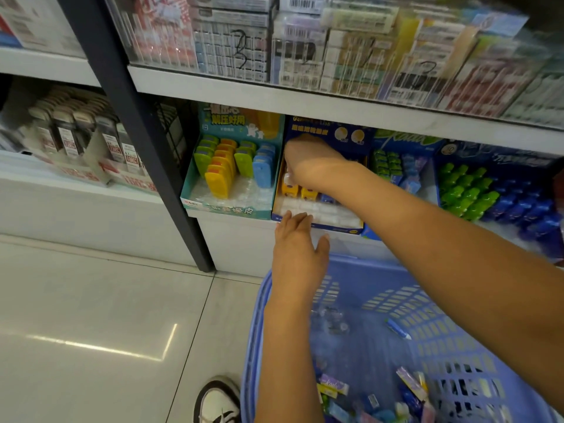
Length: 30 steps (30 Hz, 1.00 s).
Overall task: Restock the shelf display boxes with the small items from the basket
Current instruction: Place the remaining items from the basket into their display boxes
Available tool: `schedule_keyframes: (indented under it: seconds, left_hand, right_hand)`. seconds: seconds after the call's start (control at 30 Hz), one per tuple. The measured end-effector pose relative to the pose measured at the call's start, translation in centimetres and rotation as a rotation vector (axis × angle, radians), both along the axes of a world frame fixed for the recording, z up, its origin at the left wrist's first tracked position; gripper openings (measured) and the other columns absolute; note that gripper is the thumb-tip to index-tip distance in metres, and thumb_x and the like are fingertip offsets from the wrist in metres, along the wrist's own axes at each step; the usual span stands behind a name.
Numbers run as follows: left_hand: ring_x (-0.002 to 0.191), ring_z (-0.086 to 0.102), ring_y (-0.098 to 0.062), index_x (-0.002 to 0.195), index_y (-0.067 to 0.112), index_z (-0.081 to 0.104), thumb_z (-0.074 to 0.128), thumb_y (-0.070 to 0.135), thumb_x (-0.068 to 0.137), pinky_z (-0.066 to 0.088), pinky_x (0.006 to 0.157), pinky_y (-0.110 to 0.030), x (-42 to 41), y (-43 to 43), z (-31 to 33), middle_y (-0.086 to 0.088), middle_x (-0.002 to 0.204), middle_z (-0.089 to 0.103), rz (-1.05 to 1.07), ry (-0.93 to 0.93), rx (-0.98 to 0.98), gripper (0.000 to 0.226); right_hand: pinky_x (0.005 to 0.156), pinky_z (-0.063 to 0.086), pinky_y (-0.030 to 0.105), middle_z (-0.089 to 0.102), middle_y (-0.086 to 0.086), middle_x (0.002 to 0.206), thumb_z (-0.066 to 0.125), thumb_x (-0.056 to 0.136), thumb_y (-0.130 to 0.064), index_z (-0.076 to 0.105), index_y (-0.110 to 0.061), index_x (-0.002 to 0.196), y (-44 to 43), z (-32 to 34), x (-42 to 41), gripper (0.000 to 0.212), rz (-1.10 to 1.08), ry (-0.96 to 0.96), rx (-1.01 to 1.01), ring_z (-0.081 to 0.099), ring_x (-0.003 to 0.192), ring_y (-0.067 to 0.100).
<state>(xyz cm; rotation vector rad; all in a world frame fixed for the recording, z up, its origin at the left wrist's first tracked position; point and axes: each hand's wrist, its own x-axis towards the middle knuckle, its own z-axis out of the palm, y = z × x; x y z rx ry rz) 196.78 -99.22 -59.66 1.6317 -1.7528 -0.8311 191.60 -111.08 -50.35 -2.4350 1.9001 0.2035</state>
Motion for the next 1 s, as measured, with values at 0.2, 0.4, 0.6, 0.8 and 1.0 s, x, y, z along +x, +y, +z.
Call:
schedule_keyframes:
  seconds: [0.2,0.4,0.6,0.8,1.0]
  left_hand:
    - [0.122,0.052,-0.016,0.124,0.013,0.06,0.051,0.02,0.096,0.041,0.099,-0.025,0.2,1.1,1.2,-0.003,0.129,0.059,0.178,0.232,-0.085,0.03]
    - [0.091,0.063,-0.025,0.102,0.007,0.068,0.054,0.013,0.093,0.045,0.076,-0.026,-0.9,1.3,-0.5,-0.012,0.099,0.07,0.012,0.064,0.081,0.019]
    - [0.114,0.058,-0.03,0.114,0.002,0.065,0.049,0.008,0.093,0.043,0.094,-0.036,-6.2,5.0,-8.0,-0.018,0.121,0.062,-0.505,-0.377,0.485,0.027]
    - [0.125,0.049,-0.033,0.135,0.001,0.048,0.057,0.004,0.09,0.04,0.102,-0.036,-7.4,10.3,-15.6,-0.02,0.137,0.049,-0.721,-0.677,0.762,0.046]
    - [0.13,0.043,-0.034,0.137,-0.001,0.041,0.043,0.007,0.096,0.036,0.107,-0.041,-6.9,11.2,-18.9,-0.021,0.141,0.042,-0.717,-0.842,0.623,0.041]
  right_hand:
    - [0.076,0.044,0.028,0.063,0.01,0.106,0.061,0.089,-0.025,0.066,-0.01,0.107,3.0,0.0,-3.2,0.024,0.005,-0.278,-0.062,0.058,0.095,0.024]
    - [0.062,0.039,0.02,0.067,-0.001,0.079,0.069,0.083,-0.034,0.067,-0.017,0.082,13.8,-5.4,-11.9,0.017,-0.143,-0.489,0.159,0.057,0.069,0.01]
    - [0.096,0.041,0.03,0.049,0.012,0.137,0.07,0.084,-0.026,0.045,-0.01,0.135,20.8,-18.6,-19.4,0.058,-0.407,-0.157,0.736,0.049,0.123,0.028]
    - [0.1,0.044,0.038,0.039,0.017,0.139,0.074,0.08,-0.027,0.028,-0.006,0.141,23.9,-25.4,-22.6,0.079,-0.484,-0.031,0.892,0.046,0.124,0.032]
    - [0.106,0.037,0.04,0.048,0.018,0.122,0.057,0.093,-0.019,0.046,-0.007,0.123,23.3,-28.6,-22.2,0.034,-0.442,0.069,1.034,0.052,0.112,0.036]
